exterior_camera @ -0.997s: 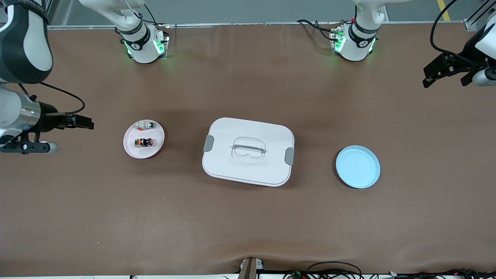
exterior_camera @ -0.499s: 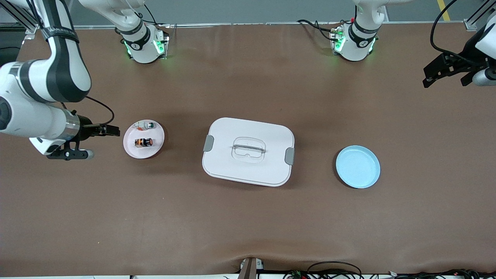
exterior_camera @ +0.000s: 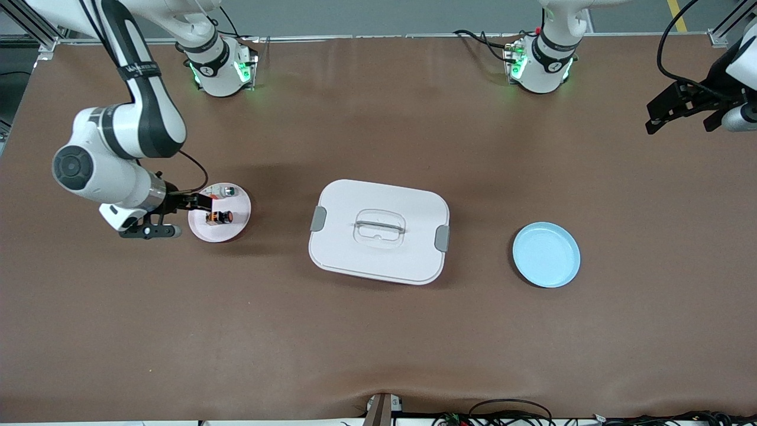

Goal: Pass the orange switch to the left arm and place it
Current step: 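Move the right gripper down over the orange switch on the white dish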

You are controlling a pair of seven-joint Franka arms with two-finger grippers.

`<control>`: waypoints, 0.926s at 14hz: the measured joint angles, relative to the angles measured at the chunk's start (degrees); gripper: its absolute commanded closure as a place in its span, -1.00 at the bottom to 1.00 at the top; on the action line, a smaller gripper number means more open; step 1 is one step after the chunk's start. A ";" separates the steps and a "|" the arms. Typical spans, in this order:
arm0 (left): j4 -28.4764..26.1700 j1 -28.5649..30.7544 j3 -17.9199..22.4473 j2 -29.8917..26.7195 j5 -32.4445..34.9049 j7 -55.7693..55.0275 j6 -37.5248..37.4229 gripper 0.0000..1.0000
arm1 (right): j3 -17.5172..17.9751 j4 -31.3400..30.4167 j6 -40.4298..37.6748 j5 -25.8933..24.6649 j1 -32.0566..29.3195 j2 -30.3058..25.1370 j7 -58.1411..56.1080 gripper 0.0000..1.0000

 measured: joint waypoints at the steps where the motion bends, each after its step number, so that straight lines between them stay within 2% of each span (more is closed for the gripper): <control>1: 0.00 0.00 0.00 0.00 0.00 0.00 0.02 -1.00 | 0.00 -1.29 1.73 0.00 0.03 -0.04 0.00 -1.00; 7: 0.00 0.00 0.00 0.00 0.00 0.00 0.04 -1.00 | -0.03 -3.04 5.45 0.00 0.03 0.41 0.01 -1.00; 13: 0.01 0.00 0.00 0.00 0.00 0.00 0.04 -1.00 | -0.09 -5.06 12.69 0.00 0.03 4.84 0.00 -1.00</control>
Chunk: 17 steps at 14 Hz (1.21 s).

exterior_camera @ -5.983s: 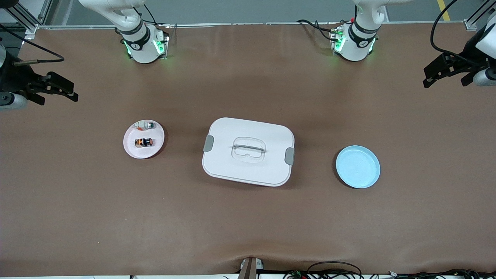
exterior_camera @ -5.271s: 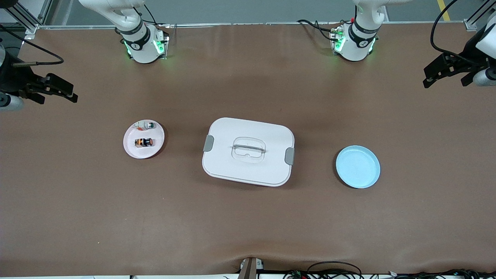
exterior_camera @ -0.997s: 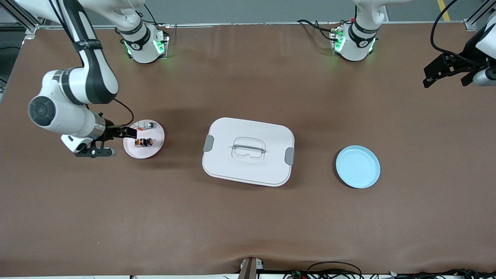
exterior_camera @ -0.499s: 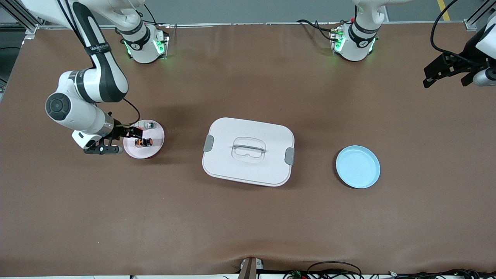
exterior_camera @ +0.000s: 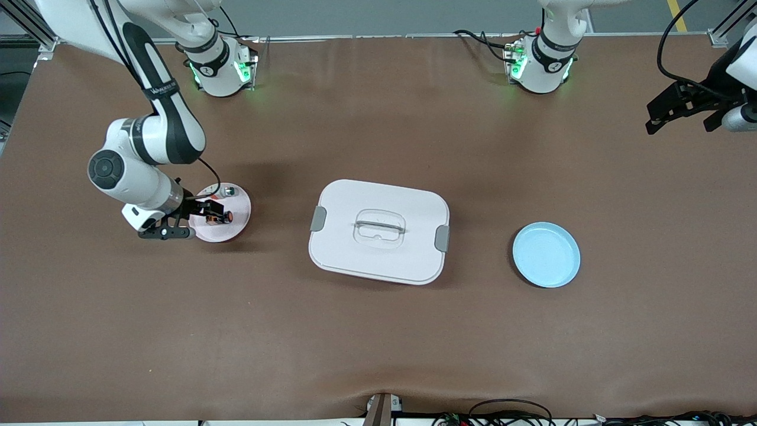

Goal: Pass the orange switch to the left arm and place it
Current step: 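Move the right gripper down over the orange switch on the white dish, then close the right gripper on the orange switch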

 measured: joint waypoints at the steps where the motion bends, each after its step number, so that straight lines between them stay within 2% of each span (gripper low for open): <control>1: 0.00 0.00 0.00 0.00 0.00 0.00 0.00 -1.00 | -0.01 -0.06 0.86 0.00 0.00 0.77 0.00 -1.00; 10: 0.00 0.00 0.00 0.00 0.00 0.00 0.00 -1.00 | -0.07 -1.74 8.95 0.00 0.00 6.53 0.00 -1.00; 17: 0.00 0.00 0.00 0.00 0.00 0.00 0.00 -1.00 | -0.02 -1.92 9.27 0.00 0.01 7.20 0.01 -1.00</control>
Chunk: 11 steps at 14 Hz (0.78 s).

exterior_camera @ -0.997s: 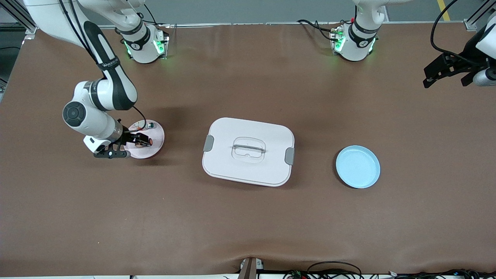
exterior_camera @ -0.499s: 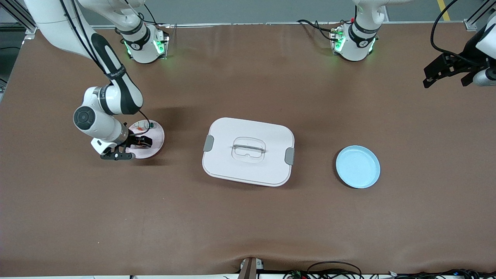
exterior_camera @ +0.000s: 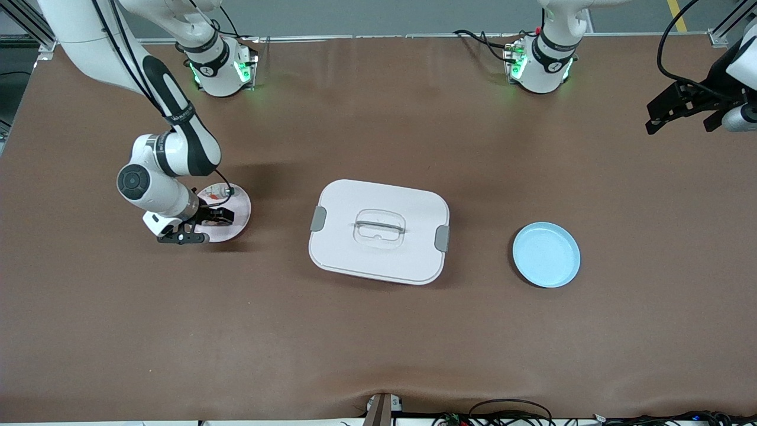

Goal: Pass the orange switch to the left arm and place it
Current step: 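Close the right gripper on the orange switch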

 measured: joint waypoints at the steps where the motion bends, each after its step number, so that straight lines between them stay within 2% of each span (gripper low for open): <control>1: 0.00 0.00 0.00 0.00 0.00 0.00 0.00 -1.00 | 0.02 -0.01 -0.05 0.00 0.04 0.01 0.01 -1.00; 10: 0.00 0.00 0.00 0.00 0.00 0.00 0.00 -1.00 | 0.10 -0.19 -0.42 -0.01 2.79 0.03 0.21 -1.00; 11: 0.00 0.00 0.00 0.00 0.00 0.00 0.00 -1.00 | 0.08 -0.25 -0.42 -0.01 2.79 0.03 0.20 -0.86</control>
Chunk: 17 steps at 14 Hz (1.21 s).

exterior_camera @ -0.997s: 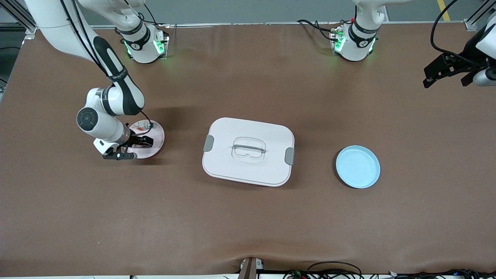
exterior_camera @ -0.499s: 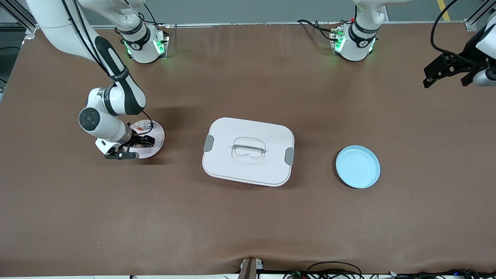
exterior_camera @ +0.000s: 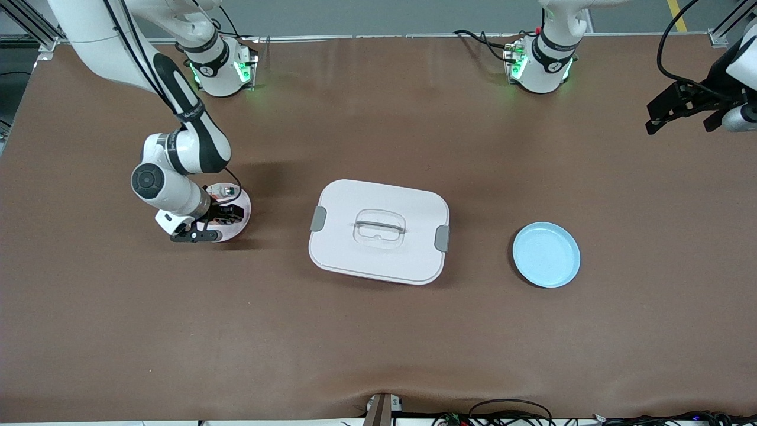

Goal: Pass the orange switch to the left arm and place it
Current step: 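Close the right gripper on the orange switch, then lift the switch with the right gripper while the left gripper approaches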

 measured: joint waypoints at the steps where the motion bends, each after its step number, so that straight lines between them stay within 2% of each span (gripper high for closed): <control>1: -0.01 0.00 0.00 0.00 0.00 0.00 0.00 -1.00 | -0.03 -0.04 0.00 0.00 0.00 0.00 0.00 0.33; 2: -0.03 0.00 0.00 0.01 0.00 0.00 0.00 -1.00 | -0.11 -0.08 -0.01 0.00 -0.01 0.00 -0.01 0.94; 3: -0.03 0.00 0.00 0.01 0.00 0.00 0.00 -1.00 | -0.20 -0.11 -0.19 0.00 -0.05 0.00 0.01 1.00; 8: -0.04 0.00 0.00 0.13 0.00 0.00 0.00 -1.00 | -0.65 0.37 -3.90 0.68 -1.09 -0.38 2.10 1.00; 11: -0.05 0.00 0.00 0.70 0.00 0.00 0.22 -1.00 | -0.63 2.59 -11.85 7.50 -1.64 -3.67 5.90 1.00; 14: -0.05 -0.03 0.00 1.05 0.00 0.00 0.28 -1.00 | 0.09 8.95 -25.07 11.97 -0.01 -8.56 18.29 1.00; 17: -0.06 -0.14 -0.05 1.56 0.00 0.00 0.32 -1.00 | 1.36 19.51 -35.39 17.84 4.92 -10.65 36.93 1.00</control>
